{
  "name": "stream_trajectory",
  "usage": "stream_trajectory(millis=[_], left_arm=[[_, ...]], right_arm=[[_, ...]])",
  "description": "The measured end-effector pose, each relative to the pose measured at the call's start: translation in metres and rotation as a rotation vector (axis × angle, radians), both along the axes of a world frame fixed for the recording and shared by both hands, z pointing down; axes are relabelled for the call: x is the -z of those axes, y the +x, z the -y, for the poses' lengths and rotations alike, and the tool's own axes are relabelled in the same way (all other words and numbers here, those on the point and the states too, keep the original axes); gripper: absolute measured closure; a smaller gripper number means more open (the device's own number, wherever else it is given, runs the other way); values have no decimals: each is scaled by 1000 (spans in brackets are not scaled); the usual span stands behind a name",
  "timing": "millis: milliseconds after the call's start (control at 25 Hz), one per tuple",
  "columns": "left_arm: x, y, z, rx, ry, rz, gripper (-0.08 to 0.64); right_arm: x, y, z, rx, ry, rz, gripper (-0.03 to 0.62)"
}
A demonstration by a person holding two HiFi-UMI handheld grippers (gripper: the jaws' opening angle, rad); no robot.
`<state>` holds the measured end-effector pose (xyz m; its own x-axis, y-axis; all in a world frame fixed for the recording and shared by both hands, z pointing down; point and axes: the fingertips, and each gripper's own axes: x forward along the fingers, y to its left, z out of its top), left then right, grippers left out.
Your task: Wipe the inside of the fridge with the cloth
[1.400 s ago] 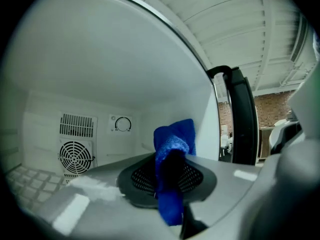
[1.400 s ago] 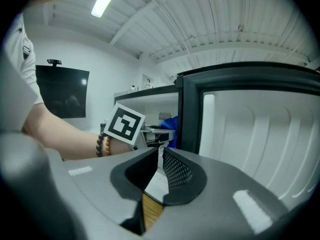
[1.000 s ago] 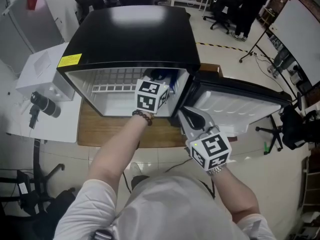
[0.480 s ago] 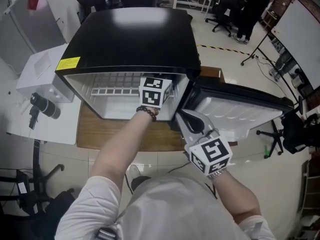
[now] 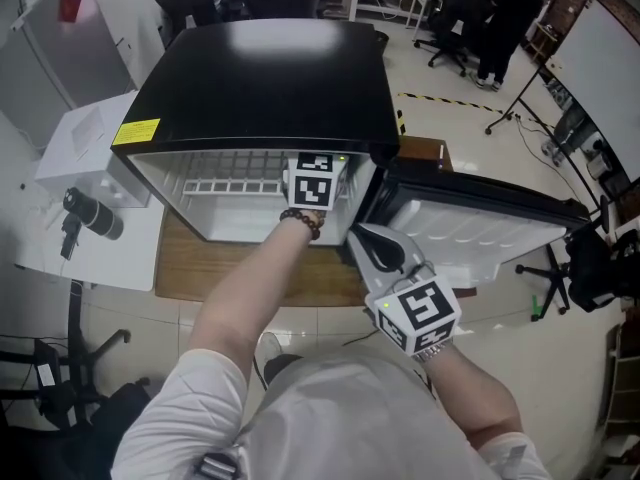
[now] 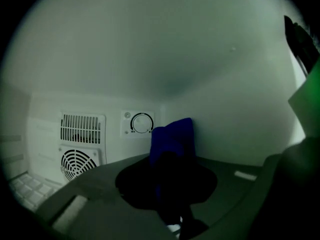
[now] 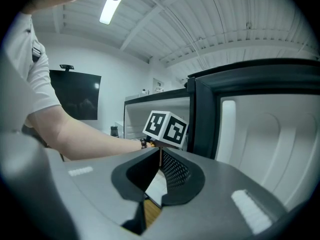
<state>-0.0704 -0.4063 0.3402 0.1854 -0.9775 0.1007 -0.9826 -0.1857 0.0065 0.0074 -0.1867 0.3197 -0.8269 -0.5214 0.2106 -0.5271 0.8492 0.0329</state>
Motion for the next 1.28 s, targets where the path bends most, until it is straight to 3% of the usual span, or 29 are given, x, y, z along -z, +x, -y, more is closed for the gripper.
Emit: stream_trajectory(millis=[680,1280], left_arm=[[-5,-11,1,66,-28,12,499],[8,-28,-108,75,24,-5,494]], right_arm=[[-3,-1,2,11,-29,-1,577],[3,0,-21,60,-15,12,560]])
